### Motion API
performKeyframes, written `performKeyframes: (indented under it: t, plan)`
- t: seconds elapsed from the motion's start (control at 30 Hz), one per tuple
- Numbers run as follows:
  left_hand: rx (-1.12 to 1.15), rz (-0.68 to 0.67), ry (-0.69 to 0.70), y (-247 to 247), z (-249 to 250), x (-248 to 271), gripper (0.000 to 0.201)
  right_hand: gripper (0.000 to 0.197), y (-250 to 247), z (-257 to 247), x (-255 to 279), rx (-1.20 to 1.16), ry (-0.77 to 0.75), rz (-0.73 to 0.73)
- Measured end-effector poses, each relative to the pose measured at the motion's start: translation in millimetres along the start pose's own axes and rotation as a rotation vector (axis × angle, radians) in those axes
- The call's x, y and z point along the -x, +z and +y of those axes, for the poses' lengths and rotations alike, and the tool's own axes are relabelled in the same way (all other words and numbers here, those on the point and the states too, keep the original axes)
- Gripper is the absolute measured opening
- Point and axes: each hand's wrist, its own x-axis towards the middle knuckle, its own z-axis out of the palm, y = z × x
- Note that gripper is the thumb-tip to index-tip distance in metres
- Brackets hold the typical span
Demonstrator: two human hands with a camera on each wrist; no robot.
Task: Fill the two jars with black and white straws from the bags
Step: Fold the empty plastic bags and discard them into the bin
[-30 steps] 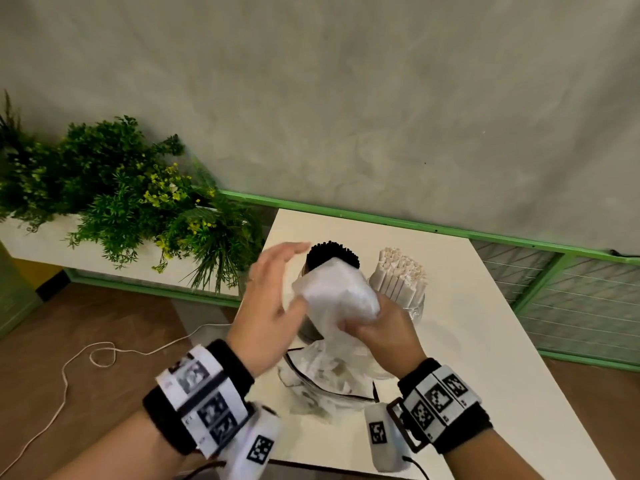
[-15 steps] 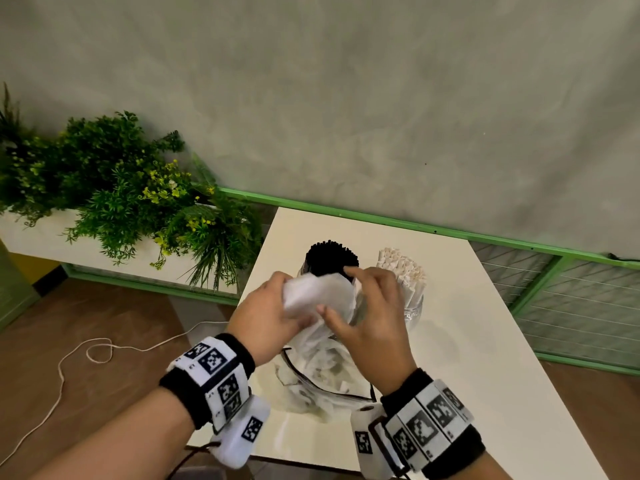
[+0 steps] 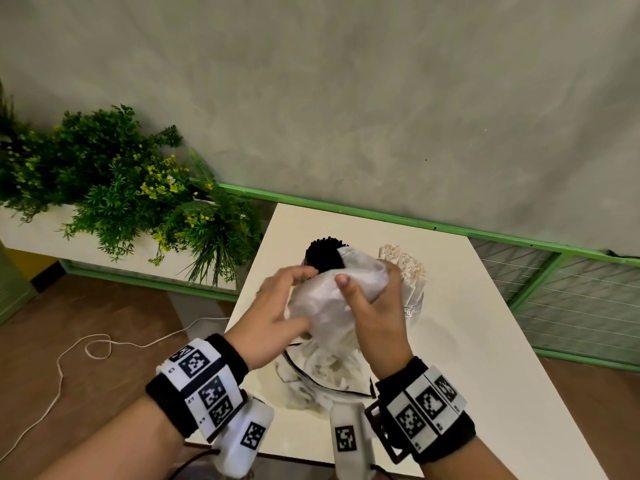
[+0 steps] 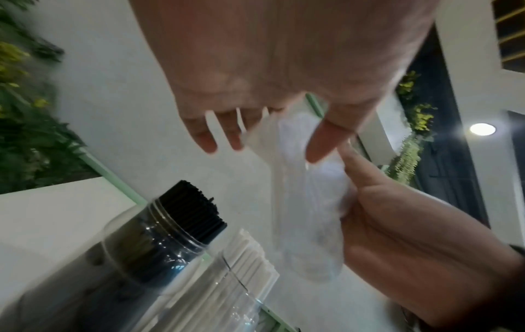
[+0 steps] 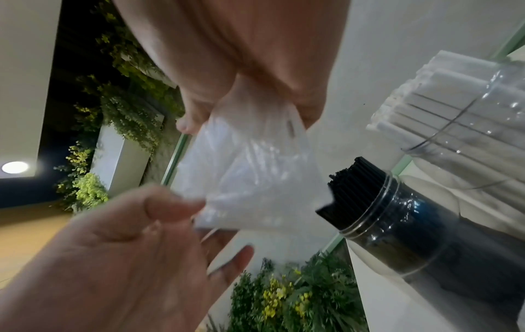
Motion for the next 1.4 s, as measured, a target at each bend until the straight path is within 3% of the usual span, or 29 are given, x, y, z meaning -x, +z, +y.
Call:
performKeyframes:
  t: [0.1, 0.13, 0.2, 0.27, 0.37, 0.47, 0.6, 0.8, 0.87, 0.93, 1.03, 1.13, 1.27, 1.4]
  plan:
    - [-0.104, 0.353, -0.005, -4, -1, 3, 0.034, 0.052, -3, 0, -5, 0.130, -0.106, 0.173]
    - [-0.087, 0.382, 0.026, -3, 3, 7, 0.032, 0.050, -4, 2, -6, 0.163, -0.141, 0.209]
    - [-0.006, 0.207, 0.027, 5, 14, 15, 0.039, 0.055, -1, 10, -7, 0.175, -0.143, 0.205]
    - [0.262, -0.008, -0.078, 16, 20, 20, 0.061, 0.054, 6, 16, -2, 0.144, -0.107, 0.144]
    - [0.765, -0.043, -0.227, 17, 23, 13, 0.075, 0.049, 15, 18, 10, 0.157, -0.082, 0.051]
    - [0.901, -0.041, -0.207, 11, 30, 5, 0.072, 0.050, 22, 17, 23, 0.091, -0.041, -0.044]
    - [0.880, -0.014, -0.185, 13, 31, 3, 0.087, 0.034, 24, 13, 29, 0.038, 0.000, -0.197]
    - [0.818, 0.120, -0.142, 23, 22, 10, 0.070, 0.032, 20, 16, 27, -0.161, 0.240, -0.284]
    - [0.819, 0.139, -0.128, 24, 19, 12, 0.066, 0.047, 21, 25, 25, -0.153, 0.289, -0.191]
    - [0.798, 0.158, -0.106, 24, 19, 14, 0.057, 0.075, 20, 33, 23, -0.156, 0.350, -0.084]
    - [0.774, 0.175, -0.099, 24, 18, 16, 0.048, 0.095, 14, 35, 23, -0.178, 0.526, -0.185]
    - [0.678, 0.161, -0.092, 24, 10, 18, 0.050, 0.083, 7, 31, 24, -0.219, 0.632, -0.299]
    - [0.626, 0.225, -0.100, 20, -2, 22, 0.046, 0.067, -2, 28, 29, -0.308, 0.654, -0.322]
    - [0.423, 0.261, -0.059, 18, -9, 27, 0.044, 0.055, -4, 27, 33, -0.265, 0.685, -0.278]
